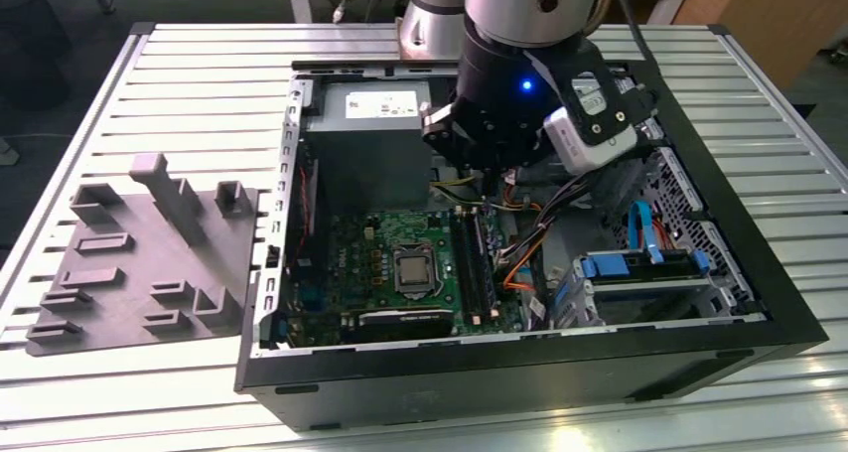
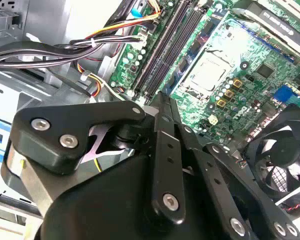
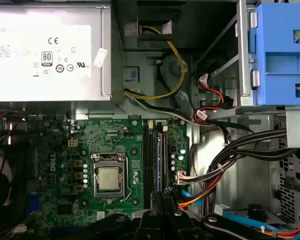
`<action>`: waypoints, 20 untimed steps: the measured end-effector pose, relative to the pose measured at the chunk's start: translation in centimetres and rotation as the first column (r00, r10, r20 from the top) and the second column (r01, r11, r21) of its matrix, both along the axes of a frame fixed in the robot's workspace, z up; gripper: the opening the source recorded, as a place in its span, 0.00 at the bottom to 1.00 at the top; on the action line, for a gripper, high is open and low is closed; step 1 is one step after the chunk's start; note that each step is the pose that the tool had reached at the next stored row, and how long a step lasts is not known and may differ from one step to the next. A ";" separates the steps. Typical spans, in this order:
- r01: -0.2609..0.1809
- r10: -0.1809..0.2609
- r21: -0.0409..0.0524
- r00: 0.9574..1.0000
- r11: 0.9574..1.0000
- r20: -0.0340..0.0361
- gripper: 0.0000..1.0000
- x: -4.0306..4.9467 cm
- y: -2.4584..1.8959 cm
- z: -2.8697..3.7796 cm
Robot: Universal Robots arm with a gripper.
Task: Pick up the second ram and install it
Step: 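Insert the second ram into the second slot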
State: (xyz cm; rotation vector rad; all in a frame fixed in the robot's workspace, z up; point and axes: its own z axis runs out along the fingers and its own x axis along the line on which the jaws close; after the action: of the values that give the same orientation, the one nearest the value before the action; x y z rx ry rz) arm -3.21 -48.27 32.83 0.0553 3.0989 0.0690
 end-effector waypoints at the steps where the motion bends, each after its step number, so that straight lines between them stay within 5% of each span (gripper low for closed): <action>1: 0.000 0.000 0.000 1.000 1.000 0.000 0.11 0.51 0.00 -0.07; 20: 0.000 0.000 0.000 1.000 1.000 0.000 0.11 0.19 0.00 -0.68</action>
State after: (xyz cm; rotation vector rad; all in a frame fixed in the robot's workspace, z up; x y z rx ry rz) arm -3.01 -48.27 32.14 0.0552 3.0989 0.0689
